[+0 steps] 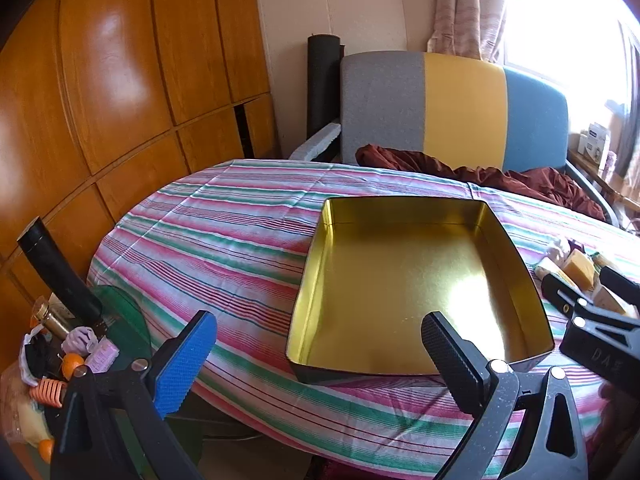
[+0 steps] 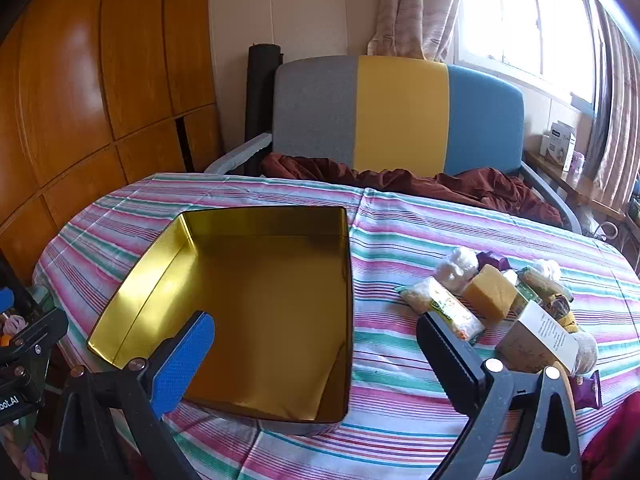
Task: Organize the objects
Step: 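Move both tools toward the cluster of items beside the gold tray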
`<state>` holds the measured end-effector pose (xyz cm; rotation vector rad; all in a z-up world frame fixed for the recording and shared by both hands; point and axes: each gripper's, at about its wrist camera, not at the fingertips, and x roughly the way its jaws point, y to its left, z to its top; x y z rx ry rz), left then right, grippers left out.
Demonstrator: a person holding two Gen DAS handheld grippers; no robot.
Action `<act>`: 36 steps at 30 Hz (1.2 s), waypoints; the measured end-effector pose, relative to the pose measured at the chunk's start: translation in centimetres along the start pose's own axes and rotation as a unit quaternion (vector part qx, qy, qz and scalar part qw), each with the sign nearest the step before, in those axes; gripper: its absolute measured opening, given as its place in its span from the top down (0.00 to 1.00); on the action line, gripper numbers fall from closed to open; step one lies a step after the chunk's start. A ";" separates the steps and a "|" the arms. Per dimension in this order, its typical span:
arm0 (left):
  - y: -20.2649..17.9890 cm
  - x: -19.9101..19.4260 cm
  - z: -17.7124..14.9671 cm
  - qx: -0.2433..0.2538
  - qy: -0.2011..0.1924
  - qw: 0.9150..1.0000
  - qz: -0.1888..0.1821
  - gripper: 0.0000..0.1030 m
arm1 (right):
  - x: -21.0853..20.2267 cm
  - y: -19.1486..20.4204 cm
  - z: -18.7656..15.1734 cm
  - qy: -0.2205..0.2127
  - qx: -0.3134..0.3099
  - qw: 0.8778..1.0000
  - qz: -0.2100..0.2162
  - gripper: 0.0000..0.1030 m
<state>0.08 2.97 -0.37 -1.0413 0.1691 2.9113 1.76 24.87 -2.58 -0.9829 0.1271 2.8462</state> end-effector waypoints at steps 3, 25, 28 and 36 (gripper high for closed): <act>-0.6 0.2 -0.2 0.009 0.004 1.000 -0.019 0.00 | -0.3 -1.4 0.1 -0.004 0.011 1.000 -0.010 0.00; -7.0 2.2 -0.8 0.063 0.064 0.978 -0.188 0.00 | -5.1 -24.8 0.2 -0.027 0.230 0.965 -0.127 0.00; -7.7 2.2 -0.6 0.067 0.066 0.977 -0.193 0.00 | -5.2 -26.9 -0.6 -0.020 0.255 0.957 -0.137 0.00; -11.8 1.5 0.3 0.110 0.057 0.963 -0.240 0.01 | -5.2 -31.3 -2.7 -0.021 0.312 0.940 -0.138 0.00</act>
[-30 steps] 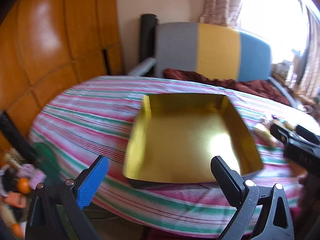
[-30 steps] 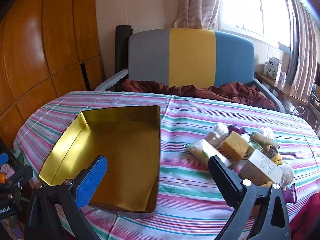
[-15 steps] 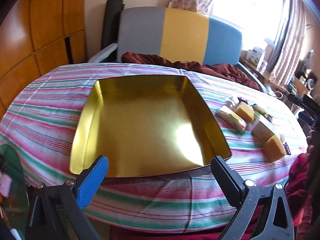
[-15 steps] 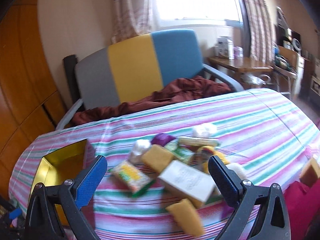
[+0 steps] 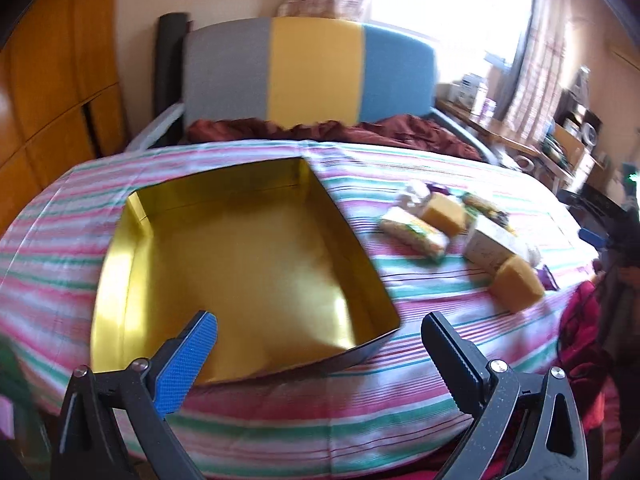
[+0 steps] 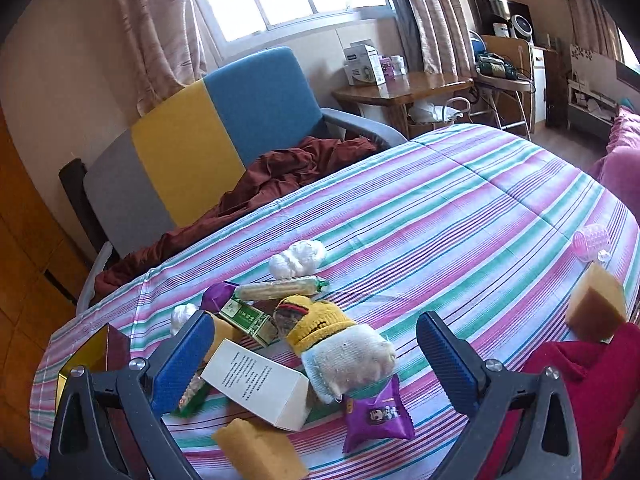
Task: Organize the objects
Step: 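Move both tools toward the cluster of items beside the gold tray, then grasp the yellow sponge with the left tool while the right tool grasps the purple candy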
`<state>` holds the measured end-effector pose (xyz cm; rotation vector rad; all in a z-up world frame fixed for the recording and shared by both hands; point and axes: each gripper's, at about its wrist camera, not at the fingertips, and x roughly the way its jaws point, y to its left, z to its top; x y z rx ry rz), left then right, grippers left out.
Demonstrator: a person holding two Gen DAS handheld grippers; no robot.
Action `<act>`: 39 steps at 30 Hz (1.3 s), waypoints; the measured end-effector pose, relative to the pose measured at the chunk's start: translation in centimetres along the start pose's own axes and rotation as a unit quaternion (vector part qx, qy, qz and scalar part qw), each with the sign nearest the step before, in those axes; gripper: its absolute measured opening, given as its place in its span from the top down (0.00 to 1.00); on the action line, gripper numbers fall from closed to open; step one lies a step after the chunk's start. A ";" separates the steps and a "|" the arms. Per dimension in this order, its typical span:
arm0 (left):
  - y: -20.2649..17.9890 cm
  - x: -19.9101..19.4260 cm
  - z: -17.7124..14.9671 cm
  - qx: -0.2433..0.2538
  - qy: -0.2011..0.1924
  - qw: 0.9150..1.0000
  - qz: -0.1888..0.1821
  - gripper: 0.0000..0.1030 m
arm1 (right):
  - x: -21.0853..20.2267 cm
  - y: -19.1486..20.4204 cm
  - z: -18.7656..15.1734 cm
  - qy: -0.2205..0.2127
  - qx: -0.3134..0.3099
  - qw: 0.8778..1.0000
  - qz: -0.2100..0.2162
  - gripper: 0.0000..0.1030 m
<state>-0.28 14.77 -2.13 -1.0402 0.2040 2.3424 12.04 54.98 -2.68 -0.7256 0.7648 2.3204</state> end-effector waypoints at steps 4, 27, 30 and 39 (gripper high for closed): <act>-3.8 1.8 1.0 0.043 0.009 0.998 -0.048 0.01 | 0.1 -2.1 0.2 -0.001 0.047 0.999 0.024 0.00; -19.6 14.1 4.2 0.027 0.161 0.959 -0.230 0.18 | 0.1 -3.4 -0.1 -0.002 0.107 0.989 0.104 0.00; -20.8 15.4 3.9 0.042 0.165 0.962 -0.211 0.20 | 0.3 -3.3 -0.1 0.001 0.104 0.989 0.103 0.00; -16.4 14.6 0.5 0.031 0.179 0.954 -0.238 0.47 | 0.4 -3.2 -0.1 0.005 0.102 0.990 0.099 0.00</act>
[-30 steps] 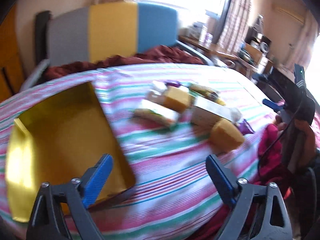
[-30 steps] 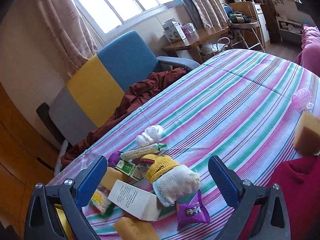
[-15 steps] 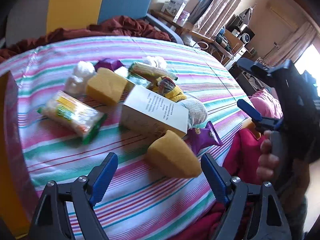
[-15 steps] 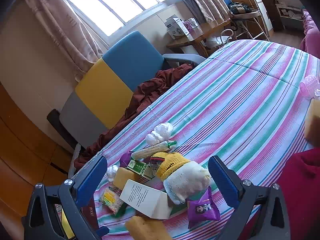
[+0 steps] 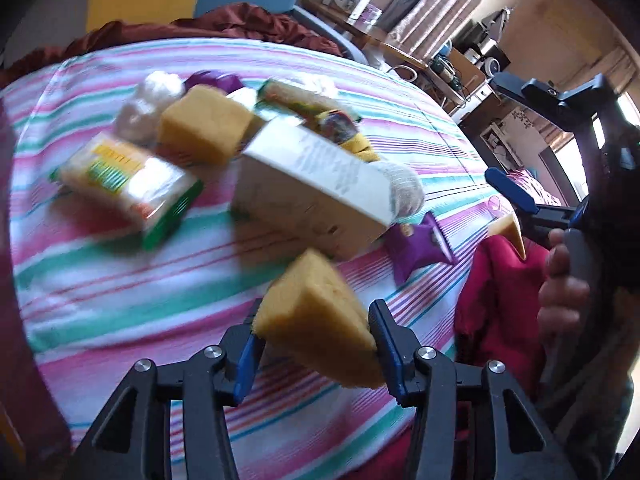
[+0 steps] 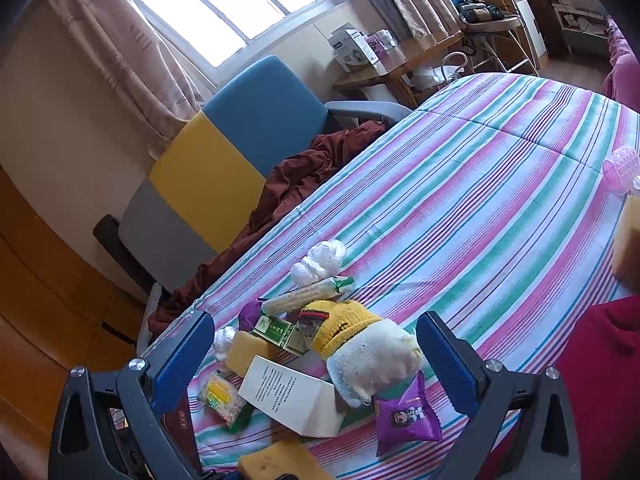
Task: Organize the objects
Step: 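Grasp the yellow sponge with the left tool while the right tool grasps the purple candy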
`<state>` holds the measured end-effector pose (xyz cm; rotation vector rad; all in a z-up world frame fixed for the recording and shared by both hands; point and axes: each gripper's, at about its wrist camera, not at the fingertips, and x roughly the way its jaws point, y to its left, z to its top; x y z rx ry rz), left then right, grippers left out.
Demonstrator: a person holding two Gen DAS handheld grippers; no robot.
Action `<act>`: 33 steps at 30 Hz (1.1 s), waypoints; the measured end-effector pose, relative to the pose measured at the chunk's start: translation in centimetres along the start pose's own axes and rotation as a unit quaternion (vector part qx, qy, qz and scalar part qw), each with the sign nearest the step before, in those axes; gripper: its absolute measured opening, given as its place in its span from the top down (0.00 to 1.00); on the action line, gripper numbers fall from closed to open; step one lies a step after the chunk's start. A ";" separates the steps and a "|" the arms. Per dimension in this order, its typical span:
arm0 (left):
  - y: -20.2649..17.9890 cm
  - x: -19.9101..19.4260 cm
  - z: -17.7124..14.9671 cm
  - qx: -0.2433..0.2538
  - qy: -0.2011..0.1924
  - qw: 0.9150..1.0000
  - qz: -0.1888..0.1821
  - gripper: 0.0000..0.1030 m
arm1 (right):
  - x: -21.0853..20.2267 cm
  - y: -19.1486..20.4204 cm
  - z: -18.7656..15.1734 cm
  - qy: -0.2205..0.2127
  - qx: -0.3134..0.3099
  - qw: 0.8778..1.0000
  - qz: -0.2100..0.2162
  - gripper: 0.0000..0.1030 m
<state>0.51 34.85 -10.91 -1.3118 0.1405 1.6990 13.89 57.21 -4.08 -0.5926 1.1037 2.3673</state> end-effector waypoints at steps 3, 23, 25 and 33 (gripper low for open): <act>2.0 -0.7 -1.4 -0.029 0.001 1.000 0.007 0.42 | 0.0 -0.1 0.0 0.000 -0.001 1.000 -0.004 0.00; -4.7 -0.5 -2.6 0.271 -0.028 0.951 0.145 0.13 | 1.0 -0.1 -0.3 0.025 0.001 0.999 -0.031 0.00; -4.2 0.0 -2.7 0.268 -0.020 0.953 0.140 0.26 | 1.0 -0.1 -0.3 0.026 0.001 0.999 -0.032 0.00; -0.9 -1.4 -3.0 0.181 -0.047 0.977 0.097 0.40 | 1.9 0.4 -0.5 0.051 -0.014 0.997 -0.053 0.00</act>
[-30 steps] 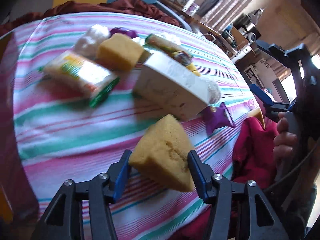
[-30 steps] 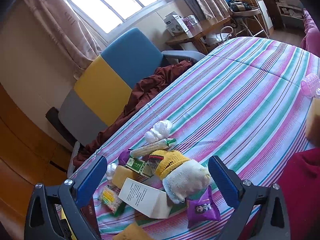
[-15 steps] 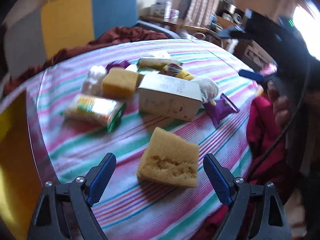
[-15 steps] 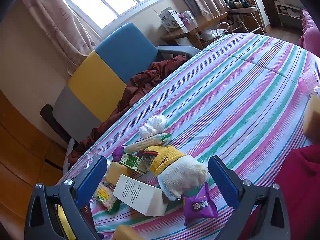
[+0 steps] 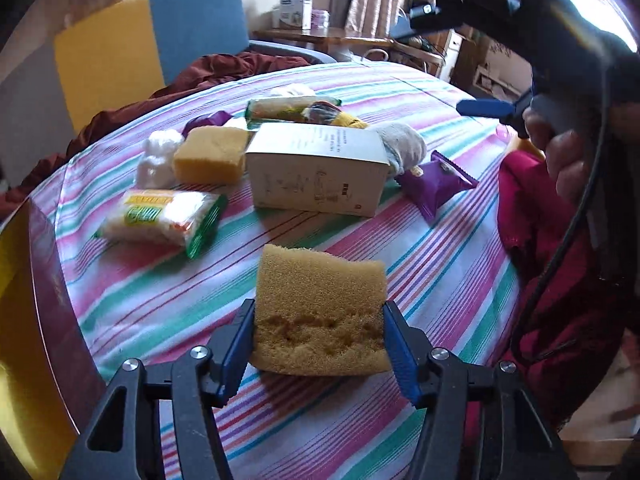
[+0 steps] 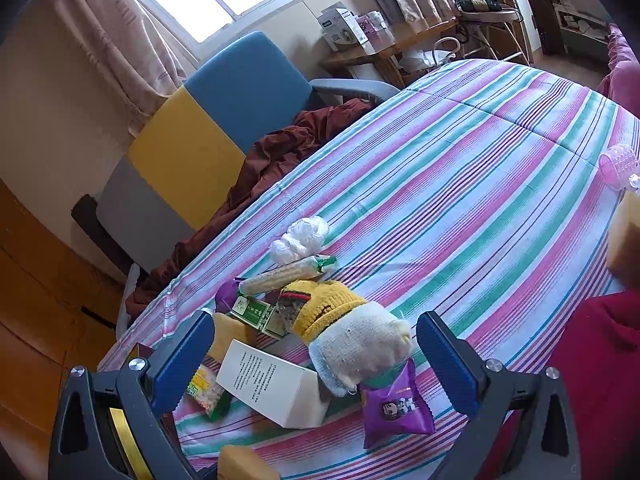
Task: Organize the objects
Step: 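Grasp the yellow sponge with the left tool while the right tool grasps the purple candy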
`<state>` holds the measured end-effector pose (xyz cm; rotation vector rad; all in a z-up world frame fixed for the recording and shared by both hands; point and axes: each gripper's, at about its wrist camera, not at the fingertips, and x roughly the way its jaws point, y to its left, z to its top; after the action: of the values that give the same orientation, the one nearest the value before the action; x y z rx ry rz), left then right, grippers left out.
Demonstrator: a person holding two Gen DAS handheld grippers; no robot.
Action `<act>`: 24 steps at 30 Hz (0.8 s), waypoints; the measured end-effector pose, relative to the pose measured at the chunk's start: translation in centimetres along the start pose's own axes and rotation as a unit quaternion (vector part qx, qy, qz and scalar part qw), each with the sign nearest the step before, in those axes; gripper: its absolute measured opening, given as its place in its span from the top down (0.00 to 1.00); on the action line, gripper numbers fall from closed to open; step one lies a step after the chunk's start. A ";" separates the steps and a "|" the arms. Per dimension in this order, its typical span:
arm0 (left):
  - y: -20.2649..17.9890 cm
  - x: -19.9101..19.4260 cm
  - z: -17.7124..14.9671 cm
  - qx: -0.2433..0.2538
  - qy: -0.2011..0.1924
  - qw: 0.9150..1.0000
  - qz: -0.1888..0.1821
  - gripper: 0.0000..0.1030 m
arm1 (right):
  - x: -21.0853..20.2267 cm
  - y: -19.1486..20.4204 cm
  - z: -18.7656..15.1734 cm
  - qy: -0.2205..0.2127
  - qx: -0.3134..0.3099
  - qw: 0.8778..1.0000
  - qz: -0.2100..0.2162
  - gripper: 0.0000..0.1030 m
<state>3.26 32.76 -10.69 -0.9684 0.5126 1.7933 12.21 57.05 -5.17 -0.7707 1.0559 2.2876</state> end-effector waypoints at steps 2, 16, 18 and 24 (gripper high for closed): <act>0.3 -0.5 -0.5 -0.016 -0.004 1.000 0.000 0.40 | 0.8 0.1 -0.2 0.019 -0.005 1.000 -0.018 0.00; 2.2 -2.7 -2.5 -0.075 -0.015 0.997 -0.013 0.41 | 5.2 3.0 -2.6 0.249 -0.204 0.924 -0.205 0.09; 2.5 -2.9 -2.6 -0.083 -0.017 0.996 -0.017 0.41 | 5.9 2.4 -2.8 0.264 -0.205 0.918 -0.214 0.14; 2.9 -3.8 -3.3 -0.091 -0.023 0.995 -0.016 0.41 | 8.0 1.7 -3.9 0.297 -0.220 0.898 -0.239 0.47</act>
<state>2.56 27.03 -9.88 -1.0504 0.3058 1.8523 6.51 54.63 -11.80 -1.7759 0.4644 1.8952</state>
